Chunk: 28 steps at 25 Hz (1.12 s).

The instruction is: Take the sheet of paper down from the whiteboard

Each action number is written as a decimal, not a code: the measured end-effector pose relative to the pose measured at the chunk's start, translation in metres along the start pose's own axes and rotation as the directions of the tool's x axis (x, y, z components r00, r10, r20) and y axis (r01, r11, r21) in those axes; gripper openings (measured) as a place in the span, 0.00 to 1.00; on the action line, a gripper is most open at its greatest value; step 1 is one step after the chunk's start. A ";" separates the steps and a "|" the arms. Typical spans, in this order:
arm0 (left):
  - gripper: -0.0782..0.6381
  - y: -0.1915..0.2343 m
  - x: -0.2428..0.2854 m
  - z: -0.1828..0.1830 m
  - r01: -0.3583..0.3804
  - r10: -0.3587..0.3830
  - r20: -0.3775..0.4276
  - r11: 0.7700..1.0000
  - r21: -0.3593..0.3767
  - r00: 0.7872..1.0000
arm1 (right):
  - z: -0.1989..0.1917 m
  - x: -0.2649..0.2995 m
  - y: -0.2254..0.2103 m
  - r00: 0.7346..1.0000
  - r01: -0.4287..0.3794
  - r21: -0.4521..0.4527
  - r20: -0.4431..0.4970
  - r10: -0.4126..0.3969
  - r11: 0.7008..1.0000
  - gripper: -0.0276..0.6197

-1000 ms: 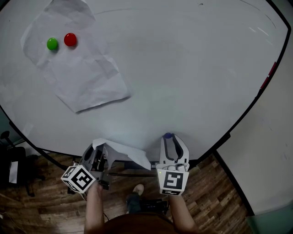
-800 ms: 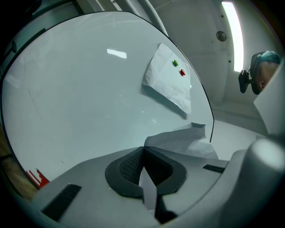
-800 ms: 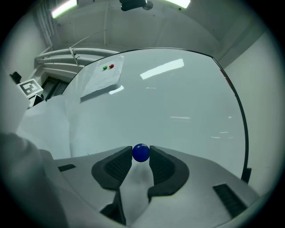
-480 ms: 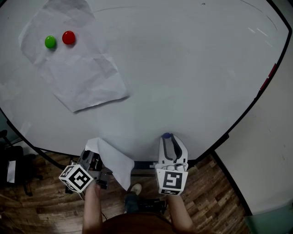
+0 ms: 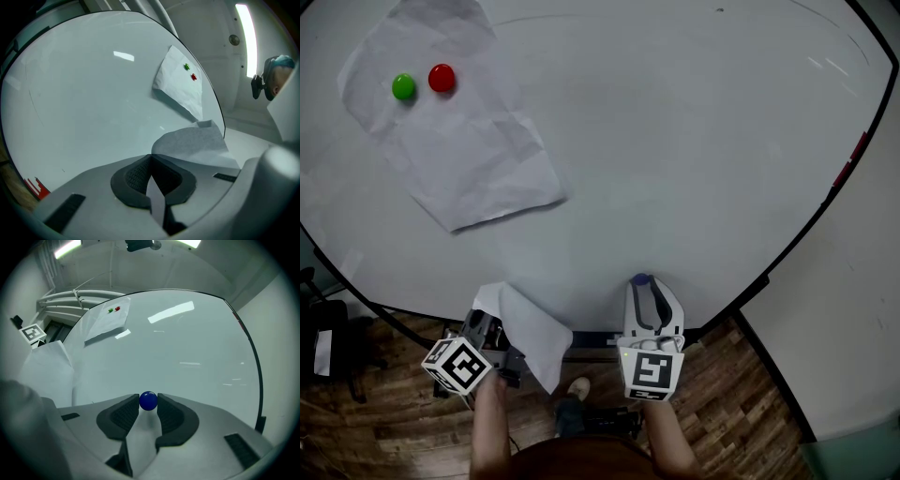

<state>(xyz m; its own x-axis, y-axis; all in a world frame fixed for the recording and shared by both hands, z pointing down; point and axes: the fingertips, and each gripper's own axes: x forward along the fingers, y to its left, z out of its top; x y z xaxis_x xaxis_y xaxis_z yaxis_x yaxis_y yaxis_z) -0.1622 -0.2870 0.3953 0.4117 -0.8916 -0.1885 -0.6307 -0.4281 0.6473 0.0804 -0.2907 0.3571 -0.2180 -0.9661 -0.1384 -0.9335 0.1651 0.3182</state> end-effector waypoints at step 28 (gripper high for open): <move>0.14 -0.001 0.001 -0.002 0.007 -0.006 0.009 1.000 -0.028 1.000 | -0.002 -0.004 -0.001 1.000 0.000 -0.025 -0.008 0.000 1.000 0.25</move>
<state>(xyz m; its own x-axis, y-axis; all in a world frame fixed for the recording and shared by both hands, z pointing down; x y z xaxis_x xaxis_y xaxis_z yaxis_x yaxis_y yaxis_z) -0.1596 -0.2876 0.3956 0.4098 -0.8902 -0.1991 -0.6092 -0.4296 0.6666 0.0826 -0.2875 0.3594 -0.2157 -0.9677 -0.1306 -0.9261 0.1604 0.3416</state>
